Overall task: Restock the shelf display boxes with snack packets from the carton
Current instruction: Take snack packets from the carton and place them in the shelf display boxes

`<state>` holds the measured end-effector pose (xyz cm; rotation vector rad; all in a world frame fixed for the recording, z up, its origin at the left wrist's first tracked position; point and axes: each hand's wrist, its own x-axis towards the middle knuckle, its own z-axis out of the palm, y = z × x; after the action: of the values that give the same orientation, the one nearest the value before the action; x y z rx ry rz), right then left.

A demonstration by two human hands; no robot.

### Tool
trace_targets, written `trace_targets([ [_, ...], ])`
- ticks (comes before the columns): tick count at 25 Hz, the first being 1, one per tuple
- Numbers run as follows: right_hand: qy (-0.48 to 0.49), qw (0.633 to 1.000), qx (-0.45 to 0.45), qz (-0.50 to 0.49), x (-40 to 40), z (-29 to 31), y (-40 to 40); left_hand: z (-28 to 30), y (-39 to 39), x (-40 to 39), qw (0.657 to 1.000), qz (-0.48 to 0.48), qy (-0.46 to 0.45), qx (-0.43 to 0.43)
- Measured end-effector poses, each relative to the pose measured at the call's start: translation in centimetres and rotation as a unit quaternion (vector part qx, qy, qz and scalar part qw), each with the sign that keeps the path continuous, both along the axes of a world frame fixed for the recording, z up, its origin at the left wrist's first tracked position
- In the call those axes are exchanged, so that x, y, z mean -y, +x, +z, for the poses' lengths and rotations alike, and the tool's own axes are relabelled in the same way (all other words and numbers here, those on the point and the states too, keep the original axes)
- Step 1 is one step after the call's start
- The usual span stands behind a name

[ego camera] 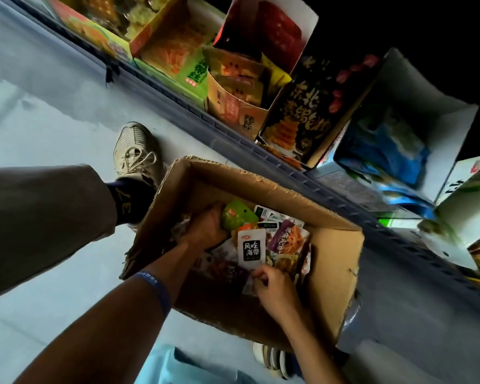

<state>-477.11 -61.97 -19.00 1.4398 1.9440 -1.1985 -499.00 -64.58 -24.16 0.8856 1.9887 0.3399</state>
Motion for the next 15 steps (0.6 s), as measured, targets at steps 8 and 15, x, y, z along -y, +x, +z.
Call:
trace_targets([
  [8, 0.025, 1.000, -0.014, -0.013, -0.1, 0.2, 0.5, 3.1, 6.9, 1.7, 0.998, 0.019, -0.010, -0.067],
  [15, 0.032, 0.999, -0.019, -0.020, 0.1, 0.5, 1.0, 1.6, 7.3, 3.0, 0.997, -0.011, -0.079, 0.009],
])
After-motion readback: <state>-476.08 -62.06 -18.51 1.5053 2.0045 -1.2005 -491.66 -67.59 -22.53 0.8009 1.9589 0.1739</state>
